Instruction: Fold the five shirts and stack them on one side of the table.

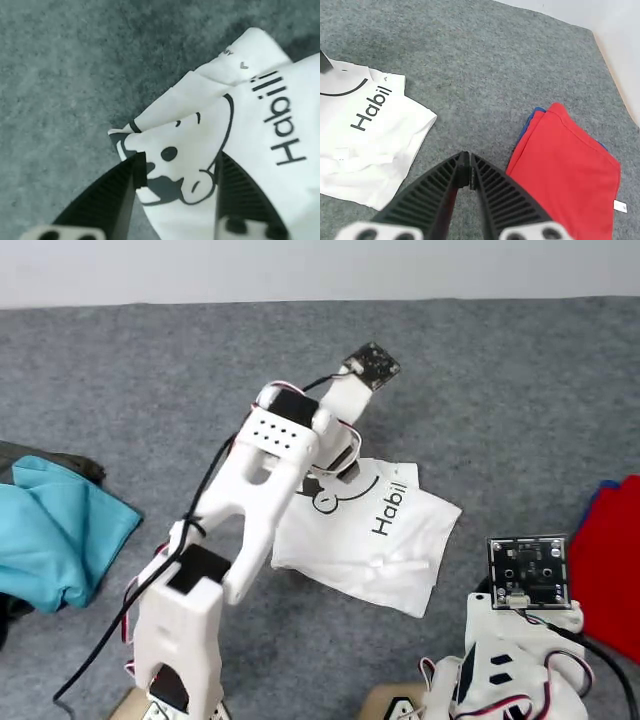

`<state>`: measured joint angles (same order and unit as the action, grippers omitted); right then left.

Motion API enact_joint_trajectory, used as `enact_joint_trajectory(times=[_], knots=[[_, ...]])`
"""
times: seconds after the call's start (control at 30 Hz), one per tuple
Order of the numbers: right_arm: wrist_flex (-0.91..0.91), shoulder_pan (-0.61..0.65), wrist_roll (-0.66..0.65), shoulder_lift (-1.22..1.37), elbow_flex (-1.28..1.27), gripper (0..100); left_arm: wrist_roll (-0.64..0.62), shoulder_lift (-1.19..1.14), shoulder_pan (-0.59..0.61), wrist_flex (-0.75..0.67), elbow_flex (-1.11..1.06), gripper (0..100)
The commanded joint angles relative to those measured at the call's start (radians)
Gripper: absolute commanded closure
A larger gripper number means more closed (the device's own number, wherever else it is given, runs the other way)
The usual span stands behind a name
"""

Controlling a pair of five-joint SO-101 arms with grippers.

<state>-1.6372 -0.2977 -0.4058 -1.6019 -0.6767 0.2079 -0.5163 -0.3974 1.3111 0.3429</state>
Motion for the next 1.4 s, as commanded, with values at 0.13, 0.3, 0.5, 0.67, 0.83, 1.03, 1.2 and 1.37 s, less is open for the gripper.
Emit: enact_joint_trajectory(times=[0.13,0.3,0.5,0.67,0.83,1.03,1.2,1.37], knots=[[0.005,-0.013,0.006,0.010,-0.029,99.0,0.009,-0.002,0.020,0.055,0.051,78],[0.022,-0.005,0.058,0.061,-0.063,99.0,0.006,0.115,0.080,0.175,0.136,84],[0.104,-0.005,0.055,0.197,-0.066,99.0,0.009,0.259,0.146,0.339,0.170,90],[0.199,0.038,0.052,0.372,-0.071,96.6,0.008,0.359,0.241,0.411,0.170,90],[0.285,0.191,0.060,0.550,-0.066,93.0,0.006,0.459,0.348,0.425,0.166,93],[0.444,0.292,0.123,0.760,-0.064,92.5,0.006,0.563,0.488,0.443,0.143,98],[0.549,0.343,0.204,0.967,0.006,90.2,0.006,0.646,0.591,0.443,0.051,98],[0.559,0.406,0.308,1.173,0.166,82.5,0.008,0.700,0.667,0.442,-0.054,98]])
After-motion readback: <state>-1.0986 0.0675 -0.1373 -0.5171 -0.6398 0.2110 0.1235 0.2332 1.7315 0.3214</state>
